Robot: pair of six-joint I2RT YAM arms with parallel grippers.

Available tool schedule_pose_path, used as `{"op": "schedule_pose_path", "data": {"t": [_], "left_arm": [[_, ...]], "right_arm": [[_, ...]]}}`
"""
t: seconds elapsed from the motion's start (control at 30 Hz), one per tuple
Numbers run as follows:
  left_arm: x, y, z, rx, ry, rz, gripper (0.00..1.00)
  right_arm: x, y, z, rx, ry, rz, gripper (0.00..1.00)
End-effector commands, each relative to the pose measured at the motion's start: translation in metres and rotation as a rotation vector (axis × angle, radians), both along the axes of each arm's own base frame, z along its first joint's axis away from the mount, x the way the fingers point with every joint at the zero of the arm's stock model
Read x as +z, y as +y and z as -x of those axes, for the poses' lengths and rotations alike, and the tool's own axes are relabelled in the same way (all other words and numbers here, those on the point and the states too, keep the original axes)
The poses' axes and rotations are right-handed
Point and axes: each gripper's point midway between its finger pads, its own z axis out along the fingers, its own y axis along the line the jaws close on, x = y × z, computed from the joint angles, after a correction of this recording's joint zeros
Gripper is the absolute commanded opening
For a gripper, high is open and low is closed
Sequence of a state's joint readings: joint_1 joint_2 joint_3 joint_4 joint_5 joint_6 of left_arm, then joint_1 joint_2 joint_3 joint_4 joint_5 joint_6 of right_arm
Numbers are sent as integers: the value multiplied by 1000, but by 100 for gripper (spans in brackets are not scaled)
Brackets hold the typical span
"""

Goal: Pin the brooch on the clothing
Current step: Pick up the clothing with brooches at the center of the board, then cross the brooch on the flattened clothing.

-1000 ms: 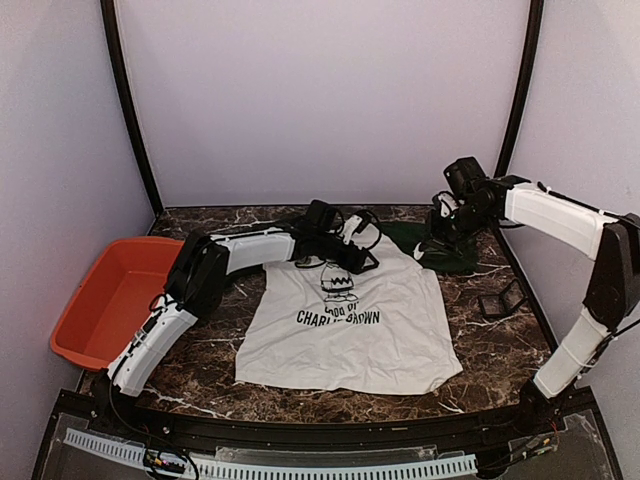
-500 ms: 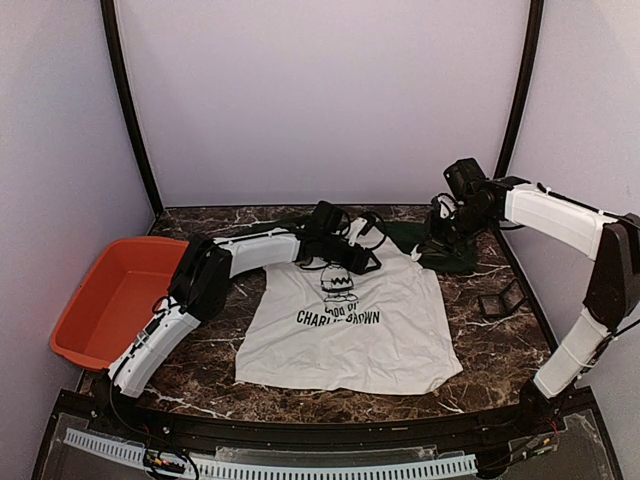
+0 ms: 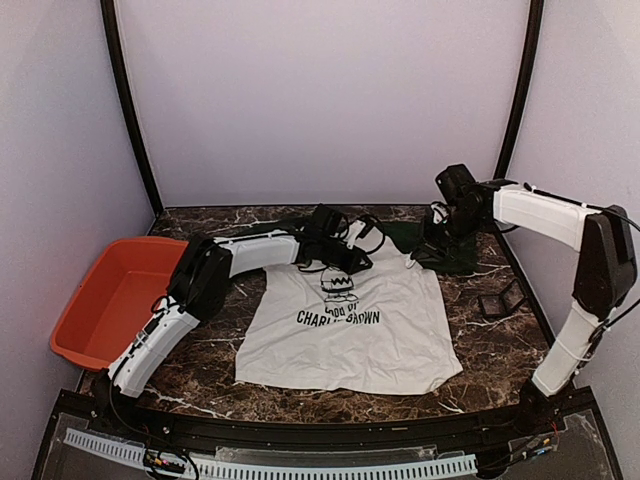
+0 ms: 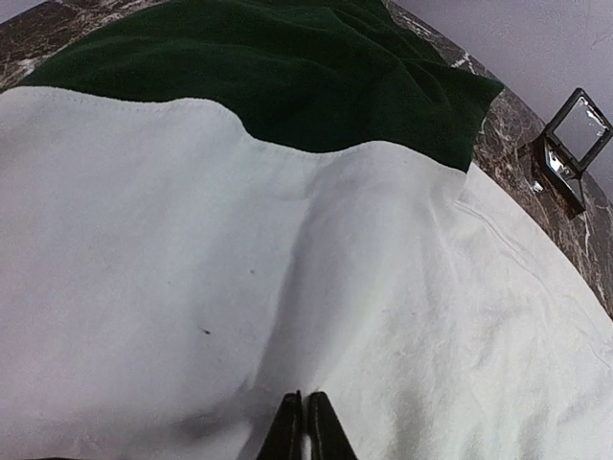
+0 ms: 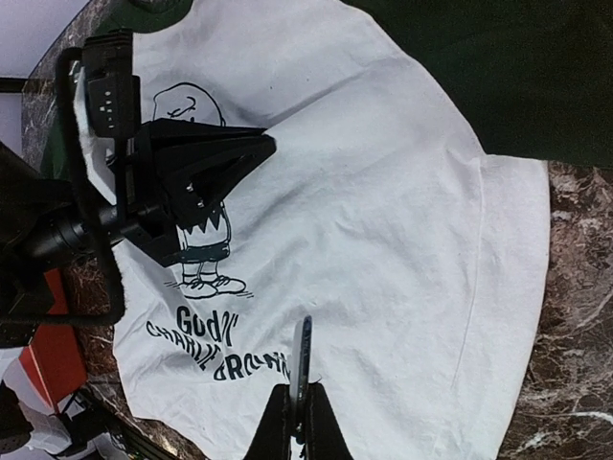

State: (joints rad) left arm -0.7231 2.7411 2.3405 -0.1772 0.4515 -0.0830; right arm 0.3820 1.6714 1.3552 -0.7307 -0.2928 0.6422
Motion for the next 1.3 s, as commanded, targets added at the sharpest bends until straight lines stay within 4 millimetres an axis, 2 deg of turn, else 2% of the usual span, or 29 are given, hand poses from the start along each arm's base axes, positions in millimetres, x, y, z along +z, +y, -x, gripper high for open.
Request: {"op": "schedule_pose_path", "data": {"t": [0.0,0.03,0.17,0.2,0.23,0.27,0.3,0.33,0.37,0.4,0.43,0.47,0.5,0.57,0.8,1.0,1.27], "left_arm": [[40,-5,6,-20,-66,70,3],[39,-5,7,-25,-74,84,2],[60,-4,15,-61,-123,138,1],[55,-3,18,-71,-123,129,1],[61,-4,20,-84,-133,139,1],[54,-1,24,-92,-129,130,1],[62,-2,25,-101,-147,146,1],[53,2,30,-108,-141,136,1],[62,1,31,-116,-168,160,1],[54,4,36,-123,-163,152,1],[62,3,36,-130,-189,172,1],[55,6,41,-136,-182,167,1],[64,4,42,-146,-203,189,1],[61,6,50,-178,-234,185,1],[66,7,62,-223,-340,168,1],[70,5,69,-243,-399,153,1],[72,7,72,-232,-459,136,1]], "right_arm": [[-19,14,-6,1,96,-28,0],[-22,18,-6,5,116,-36,0],[-32,29,-12,-2,171,-75,0],[-35,31,-13,-7,184,-81,0],[-37,33,-15,-9,195,-88,0],[-39,36,-17,-9,207,-97,0],[-41,39,-18,-7,221,-111,0],[-43,42,-20,-8,237,-123,0],[-45,45,-22,-5,248,-137,0],[-49,49,-24,-6,265,-147,0],[-49,52,-25,-3,275,-159,0],[-53,54,-26,-1,294,-168,0],[-55,57,-27,2,303,-179,0],[-57,60,-29,-5,321,-194,0],[-57,65,-35,-23,348,-234,0],[-61,60,-38,-60,367,-224,0],[-73,54,-29,-76,414,-195,0]]}}
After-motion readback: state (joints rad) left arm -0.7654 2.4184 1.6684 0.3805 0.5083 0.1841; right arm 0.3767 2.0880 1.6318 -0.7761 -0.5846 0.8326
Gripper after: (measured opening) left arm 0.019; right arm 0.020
